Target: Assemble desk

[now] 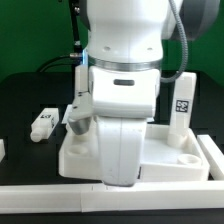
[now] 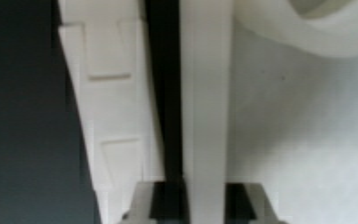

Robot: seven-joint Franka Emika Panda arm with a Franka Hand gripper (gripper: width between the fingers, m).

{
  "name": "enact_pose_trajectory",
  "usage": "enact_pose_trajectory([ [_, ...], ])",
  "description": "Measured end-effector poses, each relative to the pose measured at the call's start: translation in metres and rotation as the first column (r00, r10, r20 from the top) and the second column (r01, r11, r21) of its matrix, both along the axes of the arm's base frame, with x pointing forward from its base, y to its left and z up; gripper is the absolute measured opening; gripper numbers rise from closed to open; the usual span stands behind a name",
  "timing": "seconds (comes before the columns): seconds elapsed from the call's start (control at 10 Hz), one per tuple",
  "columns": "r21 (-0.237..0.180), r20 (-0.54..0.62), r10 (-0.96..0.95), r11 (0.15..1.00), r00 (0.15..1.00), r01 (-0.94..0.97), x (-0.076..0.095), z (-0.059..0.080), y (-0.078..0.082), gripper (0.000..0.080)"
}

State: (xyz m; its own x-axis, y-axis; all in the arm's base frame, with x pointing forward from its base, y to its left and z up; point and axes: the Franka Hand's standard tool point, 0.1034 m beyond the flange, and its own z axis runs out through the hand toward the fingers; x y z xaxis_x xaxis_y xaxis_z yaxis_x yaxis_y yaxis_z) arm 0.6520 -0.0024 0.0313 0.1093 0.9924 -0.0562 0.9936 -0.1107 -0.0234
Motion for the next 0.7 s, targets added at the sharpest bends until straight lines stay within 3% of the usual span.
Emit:
enact_pose_trajectory([
  [0.2, 0.001, -0.005, -0.019, 1.000, 1.000, 0.019, 0.001, -0.001, 0.008, 0.0055],
  [0.7, -0.041, -0.004, 0.057, 0.997, 0.998, -0.057, 0.007, 0.000, 0.015, 0.0055],
])
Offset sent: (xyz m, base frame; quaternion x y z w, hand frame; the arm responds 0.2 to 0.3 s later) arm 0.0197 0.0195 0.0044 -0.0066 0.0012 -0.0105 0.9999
